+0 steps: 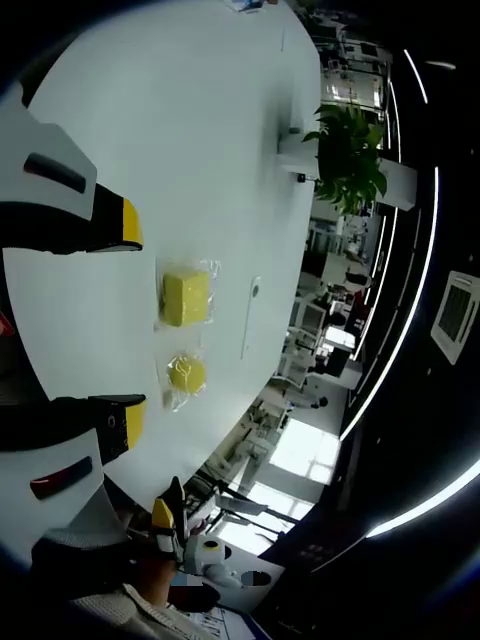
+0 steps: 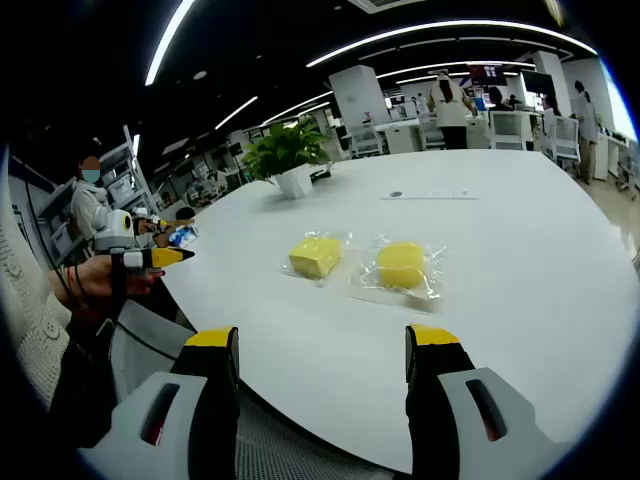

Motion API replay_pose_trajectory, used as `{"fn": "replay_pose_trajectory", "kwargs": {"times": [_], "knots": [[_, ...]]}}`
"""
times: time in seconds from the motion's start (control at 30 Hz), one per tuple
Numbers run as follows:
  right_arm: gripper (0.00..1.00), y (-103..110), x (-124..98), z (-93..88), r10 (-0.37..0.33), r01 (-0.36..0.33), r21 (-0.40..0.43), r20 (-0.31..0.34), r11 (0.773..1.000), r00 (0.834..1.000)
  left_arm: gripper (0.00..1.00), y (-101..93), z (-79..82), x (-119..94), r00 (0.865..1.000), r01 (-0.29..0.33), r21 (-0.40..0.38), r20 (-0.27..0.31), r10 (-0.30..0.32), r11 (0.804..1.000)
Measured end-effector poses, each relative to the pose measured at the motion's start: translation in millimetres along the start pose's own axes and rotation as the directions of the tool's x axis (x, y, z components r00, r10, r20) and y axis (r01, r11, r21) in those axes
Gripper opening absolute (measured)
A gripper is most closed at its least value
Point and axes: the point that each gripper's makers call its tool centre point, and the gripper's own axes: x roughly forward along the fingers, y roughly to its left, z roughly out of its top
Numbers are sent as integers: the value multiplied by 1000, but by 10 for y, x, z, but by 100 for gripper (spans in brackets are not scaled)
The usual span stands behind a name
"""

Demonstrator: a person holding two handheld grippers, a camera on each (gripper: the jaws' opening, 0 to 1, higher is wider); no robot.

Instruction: Compare the silicone blocks by pressing each to a similar depth, holding the contact briefly, and releasing to observe deformation and rebound differences across the visible hardness samples.

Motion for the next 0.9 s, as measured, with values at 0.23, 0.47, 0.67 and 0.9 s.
{"fn": "replay_pose_trajectory", "kwargs": {"times": [0.23, 0.47, 0.67, 0.9], "knots": [[63, -7, 2, -4, 0, 0, 2, 0, 1000, 1000, 57, 19, 0, -7, 1000, -3, 0, -3, 3, 1000], [63, 1, 6, -12, 3, -3, 0, -5, 1000, 1000, 56, 27, 2, -21, 1000, -5, -2, -3, 5, 1000], [63, 1, 11, -2, 4, -4, -5, -7, 1000, 1000, 57, 22, 6, -21, 1000, -5, 2, -4, 5, 1000], [63, 5, 17, -8, 6, -6, -7, -11, 1000, 1000, 57, 20, 9, -13, 1000, -3, 3, -10, 3, 1000]]}}
